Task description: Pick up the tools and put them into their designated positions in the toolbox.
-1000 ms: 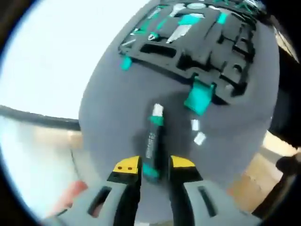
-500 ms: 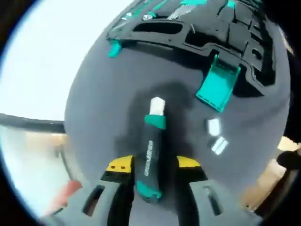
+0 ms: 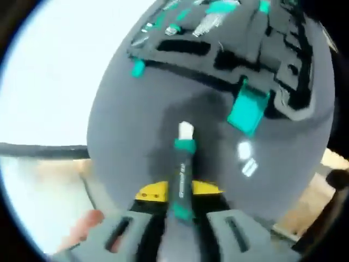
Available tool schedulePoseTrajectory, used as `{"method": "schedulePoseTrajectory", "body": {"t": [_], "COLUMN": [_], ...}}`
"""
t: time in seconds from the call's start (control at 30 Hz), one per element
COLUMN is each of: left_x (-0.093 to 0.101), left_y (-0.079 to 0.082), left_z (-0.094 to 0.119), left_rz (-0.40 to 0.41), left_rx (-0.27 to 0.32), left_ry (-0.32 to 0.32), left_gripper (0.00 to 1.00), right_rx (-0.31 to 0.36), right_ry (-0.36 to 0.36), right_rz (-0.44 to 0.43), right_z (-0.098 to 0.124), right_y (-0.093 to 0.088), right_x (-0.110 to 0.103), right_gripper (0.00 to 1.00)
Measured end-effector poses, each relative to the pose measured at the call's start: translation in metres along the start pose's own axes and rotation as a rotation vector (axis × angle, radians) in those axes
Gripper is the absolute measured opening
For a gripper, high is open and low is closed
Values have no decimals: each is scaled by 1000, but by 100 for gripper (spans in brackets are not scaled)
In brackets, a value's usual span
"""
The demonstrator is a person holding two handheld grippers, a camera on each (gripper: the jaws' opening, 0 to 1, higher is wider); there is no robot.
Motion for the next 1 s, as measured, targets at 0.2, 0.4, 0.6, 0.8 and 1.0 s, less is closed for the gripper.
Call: {"method": "schedulePoseTrajectory", "body": {"t": [0.2,0.4,0.6,0.8,1.0], "left_x": [-18,-9,11,-2,7], "left_y": [3,8,10,15,51], "left_z": [-21,-15,-7,22,74], "left_rz": [66,-32,-17,24,76], "left_rx": [-60,-122,-97,32,293], "left_ry": [-139,-116,-68,127,152], "left_gripper": [42,16,15,15,0], "right_rx": [-2,-5,0,5,4], "right_ry": [8,8,8,7,8], "right_rz": [12,15,14,10,13], "right_z": [3,2,3,1,-1], "right_y": [2,1,3,1,0], "right_x": [-2,-1,-1,-1,-1], "right_gripper": [4,4,4,4,4]}}
Point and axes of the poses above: the point that each gripper's makers call its tool centre point, and the gripper's own axes: z roughly backward along the fingers, x roughly to its right, y roughly out of its top, the point moved 6 cm from there along z, roughly backward along the fingers, and after that the axes turned 7 degrees about z, right-handed, at the moved point
